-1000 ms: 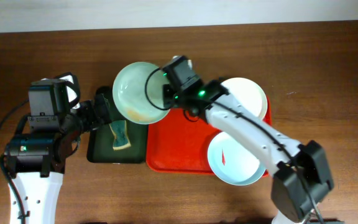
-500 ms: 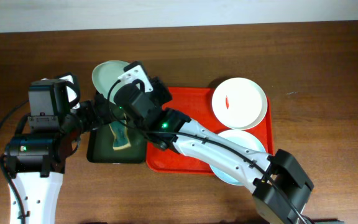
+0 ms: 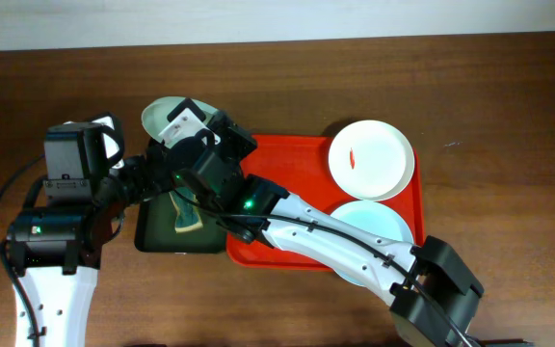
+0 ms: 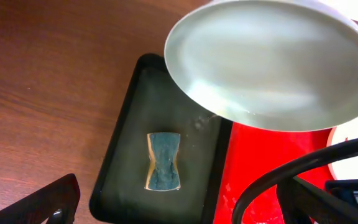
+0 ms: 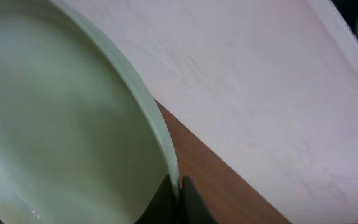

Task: Clean dirty plates on tray and stack at the side
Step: 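Lift the pale green plate with the right gripper and swing it right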

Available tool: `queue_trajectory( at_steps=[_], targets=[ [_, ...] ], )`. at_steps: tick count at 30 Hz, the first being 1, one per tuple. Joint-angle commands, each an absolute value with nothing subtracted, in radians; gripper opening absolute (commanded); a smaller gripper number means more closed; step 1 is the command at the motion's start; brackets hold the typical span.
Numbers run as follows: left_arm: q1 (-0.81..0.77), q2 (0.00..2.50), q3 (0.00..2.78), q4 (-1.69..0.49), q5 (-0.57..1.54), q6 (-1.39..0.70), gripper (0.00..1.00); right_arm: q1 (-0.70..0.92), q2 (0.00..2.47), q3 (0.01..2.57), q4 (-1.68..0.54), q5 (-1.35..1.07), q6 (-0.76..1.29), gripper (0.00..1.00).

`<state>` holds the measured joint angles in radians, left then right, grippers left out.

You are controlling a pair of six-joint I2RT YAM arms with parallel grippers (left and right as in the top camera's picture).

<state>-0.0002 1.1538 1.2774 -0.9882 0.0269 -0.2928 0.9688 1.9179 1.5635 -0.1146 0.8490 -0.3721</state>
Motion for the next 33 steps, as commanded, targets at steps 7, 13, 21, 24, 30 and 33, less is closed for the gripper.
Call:
queue_trajectory(
  at_steps=[7, 13, 21, 24, 30, 33],
  targets=[
    [0.005, 1.151, 1.291, -0.99, 0.031, -0.302, 0.99, 0.995, 1.871, 1.588, -0.103, 0.876, -0.414, 0.04],
    [0.005, 1.151, 1.291, -0.99, 0.031, -0.302, 0.99, 0.995, 1.871, 1.588, -0.103, 0.877, -0.414, 0.04],
    [0.005, 1.151, 1.291, -0.99, 0.031, -0.302, 0.99, 0.995, 1.871, 1.588, -0.105, 0.877, -0.411, 0.04],
    [0.005, 1.151, 1.291, -0.99, 0.031, -0.302, 0.99, 0.995, 1.871, 1.588, -0.105, 0.877, -0.411, 0.04],
    [0.005, 1.151, 1.291, -0.99, 0.031, -0.302, 0.99, 0.995, 1.871, 1.588, -0.105, 0.877, -0.411, 0.04],
    [0.005, 1.151, 1.291, -0.989, 0.031, -0.302, 0.99, 0.995, 1.871, 1.588, -0.109, 0.877, -0.411, 0.04]
  ],
)
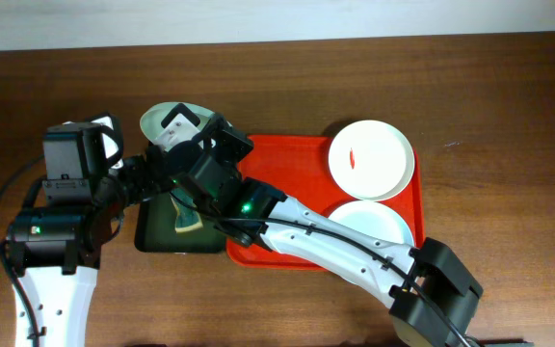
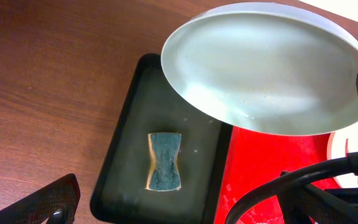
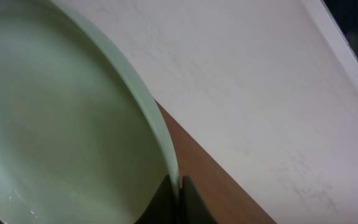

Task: Clean dirty plates on tray and stack at the side
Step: 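Lift the pale green plate with the right gripper and swing it right, then place the pale green plate on the table right of the red tray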

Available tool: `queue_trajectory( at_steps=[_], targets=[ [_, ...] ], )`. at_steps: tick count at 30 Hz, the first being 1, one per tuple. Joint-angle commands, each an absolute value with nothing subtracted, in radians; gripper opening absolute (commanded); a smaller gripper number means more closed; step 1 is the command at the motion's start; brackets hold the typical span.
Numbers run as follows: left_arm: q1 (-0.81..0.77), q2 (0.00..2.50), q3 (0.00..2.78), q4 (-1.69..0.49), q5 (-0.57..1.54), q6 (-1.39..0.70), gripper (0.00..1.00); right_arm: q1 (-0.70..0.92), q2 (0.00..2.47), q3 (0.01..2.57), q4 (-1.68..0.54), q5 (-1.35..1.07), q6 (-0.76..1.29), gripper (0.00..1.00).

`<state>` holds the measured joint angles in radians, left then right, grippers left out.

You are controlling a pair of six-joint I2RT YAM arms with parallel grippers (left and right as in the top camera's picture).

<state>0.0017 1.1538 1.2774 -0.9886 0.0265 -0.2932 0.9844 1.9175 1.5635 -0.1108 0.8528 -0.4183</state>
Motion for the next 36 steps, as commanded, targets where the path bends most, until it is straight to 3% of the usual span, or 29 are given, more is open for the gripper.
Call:
queue_trajectory(
  at_steps=[1, 11, 16, 21, 25, 31, 36],
  targets=[
    [0.005, 1.152, 1.291, -0.99, 0.031, -0.302, 0.99, 0.995, 1.871, 1.588, -0.112, 0.876, -0.41, 0.04],
    [0.005, 1.151, 1.291, -0.99, 0.031, -0.302, 0.99, 0.991, 1.871, 1.588, -0.165, 0.876, -0.284, 0.04],
    [0.005, 1.151, 1.291, -0.99, 0.031, -0.302, 0.99, 0.948, 1.871, 1.587, -0.299, 0.854, 0.065, 0.04],
    [0.005, 1.151, 1.291, -0.99, 0.031, -0.302, 0.99, 0.84, 1.871, 1.587, -0.482, 0.474, 0.354, 0.04],
    [0.005, 1.152, 1.291, -0.99, 0.031, -0.302, 0.99, 0.75, 1.871, 1.587, -0.527, 0.21, 0.458, 0.04],
    [0.005, 1.152, 1.291, -0.99, 0.031, -0.302, 0.99, 0.63, 1.863, 1.587, -0.562, -0.046, 0.466, 0.04],
    [0.005, 1.151, 1.291, -0.989, 0.031, -0.302, 0.99, 0.412, 1.813, 1.588, -0.705, -0.349, 0.465, 0.04]
  ],
)
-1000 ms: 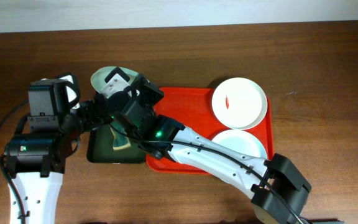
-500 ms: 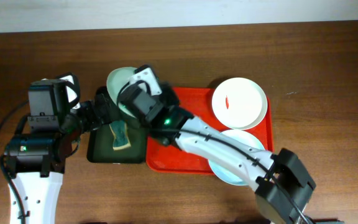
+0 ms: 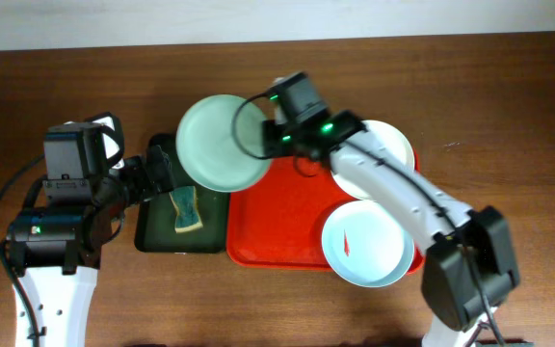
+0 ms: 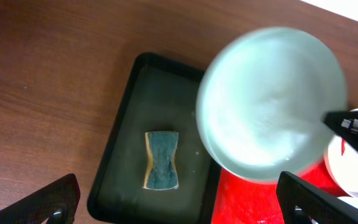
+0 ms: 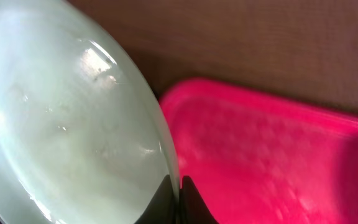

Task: Clean dirty plates on tray and stack at the side
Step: 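Place the pale green plate on the table right of the red tray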

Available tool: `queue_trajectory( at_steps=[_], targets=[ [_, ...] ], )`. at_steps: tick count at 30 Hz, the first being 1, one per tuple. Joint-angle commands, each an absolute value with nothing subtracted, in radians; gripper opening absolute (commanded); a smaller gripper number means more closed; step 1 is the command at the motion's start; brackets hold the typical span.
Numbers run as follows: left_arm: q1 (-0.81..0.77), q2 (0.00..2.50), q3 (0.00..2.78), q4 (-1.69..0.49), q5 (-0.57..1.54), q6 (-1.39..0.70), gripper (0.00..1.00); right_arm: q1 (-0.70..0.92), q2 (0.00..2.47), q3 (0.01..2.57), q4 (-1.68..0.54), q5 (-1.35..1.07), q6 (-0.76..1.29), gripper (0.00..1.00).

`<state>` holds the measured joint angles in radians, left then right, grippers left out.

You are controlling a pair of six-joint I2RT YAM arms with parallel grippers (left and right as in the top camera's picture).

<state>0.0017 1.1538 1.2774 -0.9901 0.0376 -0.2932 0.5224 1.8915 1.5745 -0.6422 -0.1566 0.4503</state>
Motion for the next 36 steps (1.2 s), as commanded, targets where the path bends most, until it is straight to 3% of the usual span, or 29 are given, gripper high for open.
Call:
queue_trajectory(
  at_steps=[1, 8, 15, 21, 27, 36],
  targets=[
    [0.005, 1.151, 1.291, -0.99, 0.031, -0.302, 0.99, 0.363, 1.809, 1.588, -0.747, -0.381, 0.465, 0.04],
    [0.005, 1.151, 1.291, -0.99, 0.031, -0.302, 0.99, 0.009, 1.807, 1.587, -1.025, -0.572, 0.449, 0.04],
    [0.005, 1.151, 1.291, -0.99, 0.031, -0.302, 0.99, -0.308, 1.807, 1.587, -1.232, -0.565, 0.244, 0.04],
    [0.005, 1.152, 1.291, -0.99, 0.031, -0.302, 0.99, -0.576, 1.807, 1.586, -1.339, -0.397, 0.244, 0.04],
    [0.005, 1.151, 1.291, -0.99, 0.031, -0.302, 0.99, -0.703, 1.807, 1.452, -1.25, -0.271, 0.386, 0.04],
    [0.005, 1.151, 1.291, -0.99, 0.031, -0.302, 0.99, -0.714, 1.807, 1.156, -0.918, -0.212, 0.474, 0.04]
  ],
)
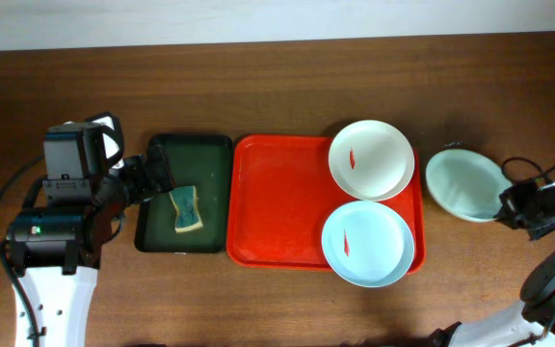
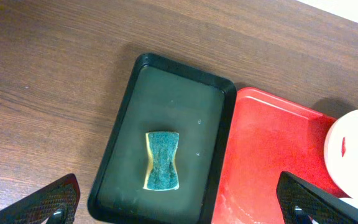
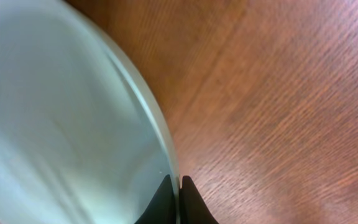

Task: Clean dirty plates on tray and stack at the side
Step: 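Place the pale green plate on the table right of the red tray, then move the right gripper to the lower pale green plate and grasp its rim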

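A pale green plate (image 1: 463,183) sits right of the red tray (image 1: 277,207), over the bare wood, with my right gripper (image 1: 509,202) shut on its rim; the wrist view shows the plate (image 3: 61,124) pinched between the fingers (image 3: 178,196). On the tray rest a white plate (image 1: 371,159) with a red smear and a light blue plate (image 1: 367,243) with a red smear. A green-and-yellow sponge (image 2: 163,160) lies in the black basin (image 2: 123,124). My left gripper (image 2: 179,199) hangs open above the basin.
The black basin (image 1: 157,236) stands directly left of the red tray. The wall edge runs along the back of the table. Bare wooden tabletop (image 1: 509,106) lies right of the tray, around the green plate.
My right gripper has carried the green plate from above the basin and tray's left edge to the table right of the tray. The left arm has not moved.
The right gripper held the green plate tilted above the black basin at the first two moments, near the left gripper. Then the plate was over the tray's left edge. Now it is down at the right side of the tray, still gripped.
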Available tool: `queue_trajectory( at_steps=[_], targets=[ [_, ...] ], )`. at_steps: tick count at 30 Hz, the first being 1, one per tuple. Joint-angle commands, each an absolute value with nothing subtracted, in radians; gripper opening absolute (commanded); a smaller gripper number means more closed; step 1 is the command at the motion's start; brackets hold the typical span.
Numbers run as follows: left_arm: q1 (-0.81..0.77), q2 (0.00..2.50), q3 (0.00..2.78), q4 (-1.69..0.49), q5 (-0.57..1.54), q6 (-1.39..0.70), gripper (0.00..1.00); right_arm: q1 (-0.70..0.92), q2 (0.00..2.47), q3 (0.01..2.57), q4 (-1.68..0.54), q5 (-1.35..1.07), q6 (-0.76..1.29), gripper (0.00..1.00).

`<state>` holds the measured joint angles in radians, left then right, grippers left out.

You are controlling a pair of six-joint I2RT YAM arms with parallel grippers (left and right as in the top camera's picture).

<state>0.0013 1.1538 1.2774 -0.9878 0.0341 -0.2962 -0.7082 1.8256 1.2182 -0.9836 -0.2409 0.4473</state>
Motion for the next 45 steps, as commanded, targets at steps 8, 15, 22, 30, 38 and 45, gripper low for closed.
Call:
queue_trajectory(
  at_steps=[8, 15, 22, 30, 38, 45],
  targets=[
    [0.005, 1.151, 1.291, -0.99, 0.031, -0.302, 0.99, -0.708, 1.802, 1.226, -1.004, -0.389, 0.339, 0.43],
    [0.005, 1.151, 1.291, -0.99, 0.031, -0.302, 0.99, -0.39, 1.749, 1.455, -1.281, -0.389, 0.146, 0.45],
    [0.005, 1.152, 1.291, -0.99, 0.031, -0.302, 0.99, 0.109, 1.749, 1.457, -1.239, -0.39, 0.151, 0.45],
    [0.005, 1.151, 1.291, -0.99, 0.031, -0.302, 0.99, 0.384, 1.749, 1.457, -1.211, -0.339, 0.15, 0.98],
    [0.005, 1.151, 1.291, -0.989, 0.031, -0.302, 0.99, 0.392, 1.753, 1.457, -1.211, -0.339, 0.15, 0.98],
    [0.005, 1.152, 1.291, -0.99, 0.031, -0.302, 0.99, 0.392, 1.753, 1.457, -1.211, -0.339, 0.15, 0.98]
  ],
)
